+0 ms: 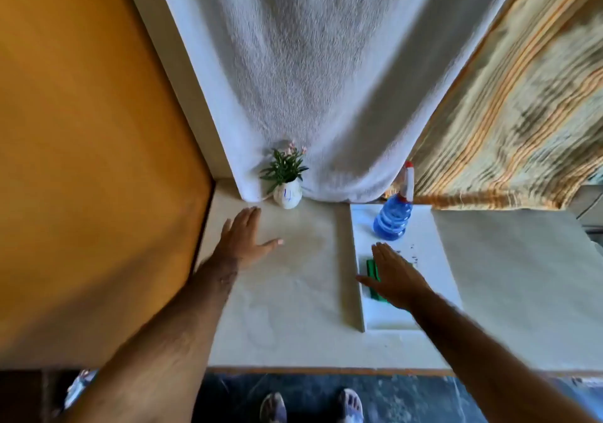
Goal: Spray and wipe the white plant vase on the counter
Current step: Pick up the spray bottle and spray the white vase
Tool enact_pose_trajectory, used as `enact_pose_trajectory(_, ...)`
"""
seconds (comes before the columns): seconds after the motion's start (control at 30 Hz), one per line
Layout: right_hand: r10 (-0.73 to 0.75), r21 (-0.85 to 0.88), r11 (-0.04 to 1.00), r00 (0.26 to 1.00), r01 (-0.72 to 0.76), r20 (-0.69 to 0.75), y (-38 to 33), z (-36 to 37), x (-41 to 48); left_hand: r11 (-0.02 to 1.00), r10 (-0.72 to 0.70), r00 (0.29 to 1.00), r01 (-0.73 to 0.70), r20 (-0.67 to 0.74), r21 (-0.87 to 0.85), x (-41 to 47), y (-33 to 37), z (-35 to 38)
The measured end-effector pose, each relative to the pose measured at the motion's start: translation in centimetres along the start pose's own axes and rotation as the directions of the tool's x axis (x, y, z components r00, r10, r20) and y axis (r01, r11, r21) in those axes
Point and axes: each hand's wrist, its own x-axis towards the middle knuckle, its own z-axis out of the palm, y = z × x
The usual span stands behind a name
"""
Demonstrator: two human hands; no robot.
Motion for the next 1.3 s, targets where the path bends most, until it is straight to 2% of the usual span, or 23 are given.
enact_pose_trajectory(0.17,0.055,-0.009,0.998,0.997,-0.055,0.054,2.7,5.9,-1.1,0.992,-0.122,0.976,0.116,0.178,0.042,-1.7,-2.9,6.2)
enact_pose_trajectory(0.23,0.046,-0.033,0.998,0.999,-0.045,0.016,3.3,7.5,-1.4,0.988,-0.154,0.966,0.146,0.208,0.055,-2.2,-3.5,8.1)
enact_pose_trajectory(0.43,0.054,0.011,0.999,0.997,-0.053,-0.061,2.7,9.4,-1.8,0.989,-0.074,0.994,0.063,0.075,0.134,-3.8,-6.4,12.6)
enact_pose_trajectory(0.57,0.104,0.17,0.981,0.992,-0.09,-0.074,2.5,8.8,-1.8,0.982,0.001,1.0,0.004,-0.025,0.187,-4.0,-7.5,14.2)
enact_pose_trajectory(0.63,0.197,0.329,0.934,0.968,-0.137,-0.155,2.6,7.5,-0.9,0.98,0.016,1.0,-0.01,-0.027,0.199,-4.0,-7.8,14.8)
enact_pose_trajectory(0.7,0.331,0.49,0.859,0.894,-0.151,-0.303,3.0,5.7,1.2,0.978,0.021,0.999,-0.014,-0.032,0.209,-4.0,-8.1,15.3)
enact_pose_trajectory(0.77,0.45,0.63,0.768,0.794,-0.112,-0.408,3.7,3.5,4.0,0.976,0.015,1.0,-0.009,-0.027,0.216,-3.9,-8.2,15.5)
enact_pose_trajectory(0.83,0.505,0.727,0.686,0.734,-0.022,-0.454,4.6,1.2,6.9,0.973,0.025,0.999,-0.016,-0.038,0.232,-3.6,-8.3,15.6)
enact_pose_trajectory(0.9,0.523,0.786,0.616,0.721,0.048,-0.454,5.1,-1.0,9.4,0.969,0.036,0.998,-0.025,-0.042,0.248,-3.4,-8.6,15.8)
enact_pose_trajectory(1.13,0.447,0.796,0.595,0.777,0.111,-0.443,6.4,-3.6,13.9,0.962,0.034,0.998,-0.019,-0.048,0.273,-3.6,-8.7,16.2)
enact_pose_trajectory(1.3,0.549,0.863,0.483,0.715,0.151,-0.432,5.2,-3.7,13.9,0.955,0.039,0.997,-0.018,-0.064,0.296,-3.9,-8.6,16.2)
